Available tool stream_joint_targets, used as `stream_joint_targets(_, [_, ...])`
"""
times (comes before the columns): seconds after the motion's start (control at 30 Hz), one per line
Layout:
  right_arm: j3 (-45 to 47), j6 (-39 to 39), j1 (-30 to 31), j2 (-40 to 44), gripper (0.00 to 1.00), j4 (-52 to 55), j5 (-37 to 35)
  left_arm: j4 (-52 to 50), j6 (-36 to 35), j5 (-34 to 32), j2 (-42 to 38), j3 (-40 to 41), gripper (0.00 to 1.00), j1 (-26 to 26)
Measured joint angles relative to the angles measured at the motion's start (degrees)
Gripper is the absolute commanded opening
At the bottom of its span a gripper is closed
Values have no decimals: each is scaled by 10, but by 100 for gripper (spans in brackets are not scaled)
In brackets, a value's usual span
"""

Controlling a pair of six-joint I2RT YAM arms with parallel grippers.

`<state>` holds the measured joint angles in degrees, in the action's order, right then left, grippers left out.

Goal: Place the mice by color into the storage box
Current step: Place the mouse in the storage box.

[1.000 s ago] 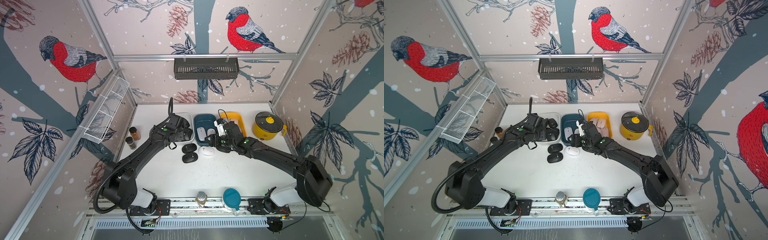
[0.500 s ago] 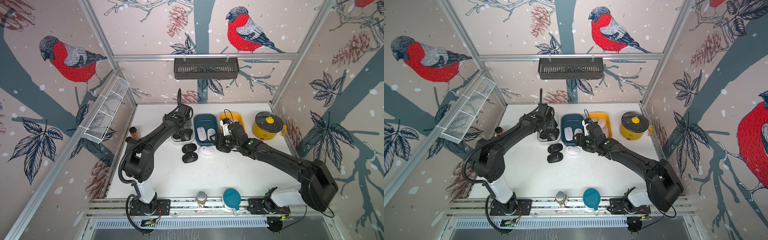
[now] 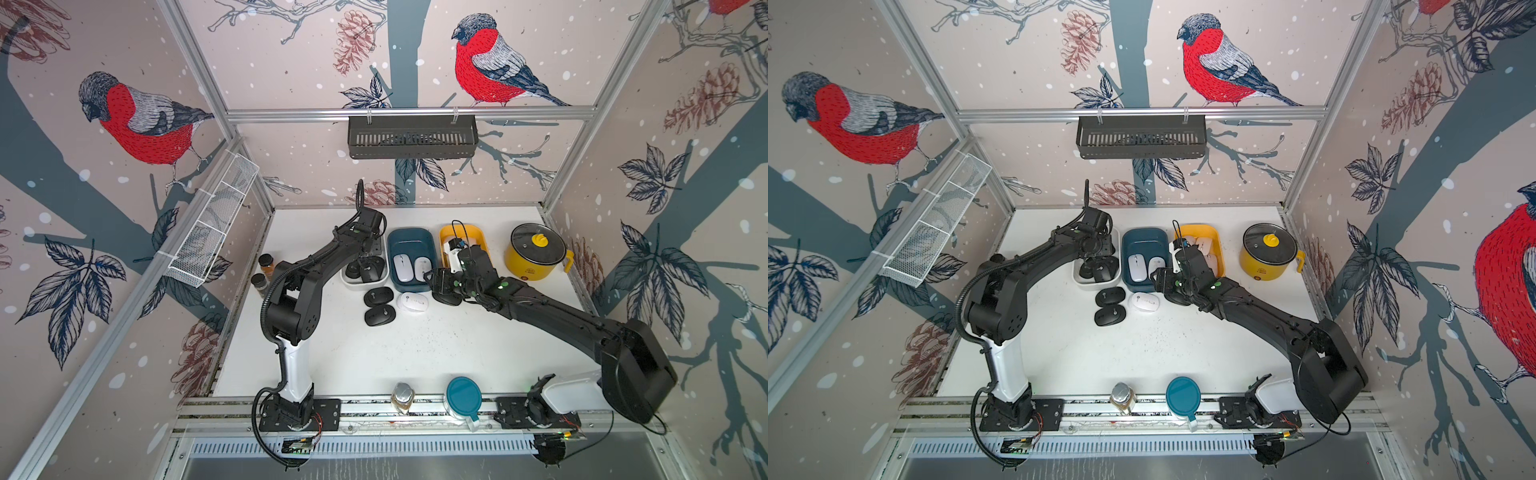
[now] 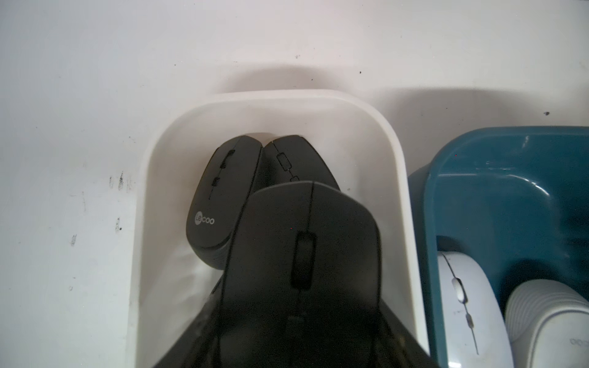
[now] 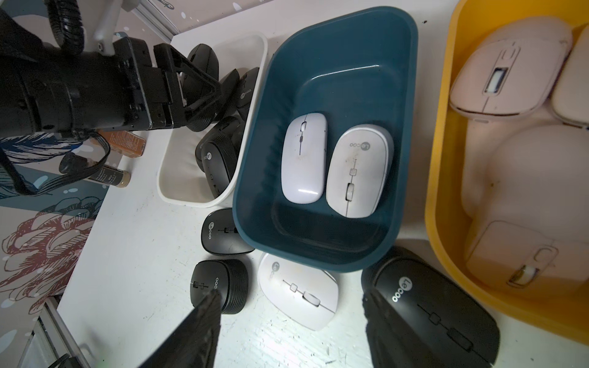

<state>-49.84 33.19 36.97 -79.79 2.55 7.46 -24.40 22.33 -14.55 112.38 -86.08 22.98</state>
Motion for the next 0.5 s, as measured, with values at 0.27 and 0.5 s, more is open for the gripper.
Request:
stream_joint_targets(0.27, [0,0,-3,-2,71,0,0,5,4,6,31,-11,62,-4])
stream_joint_targets(0.5, [4,11,-3,-2,71,0,0,10,4,10,50,-29,62,-4])
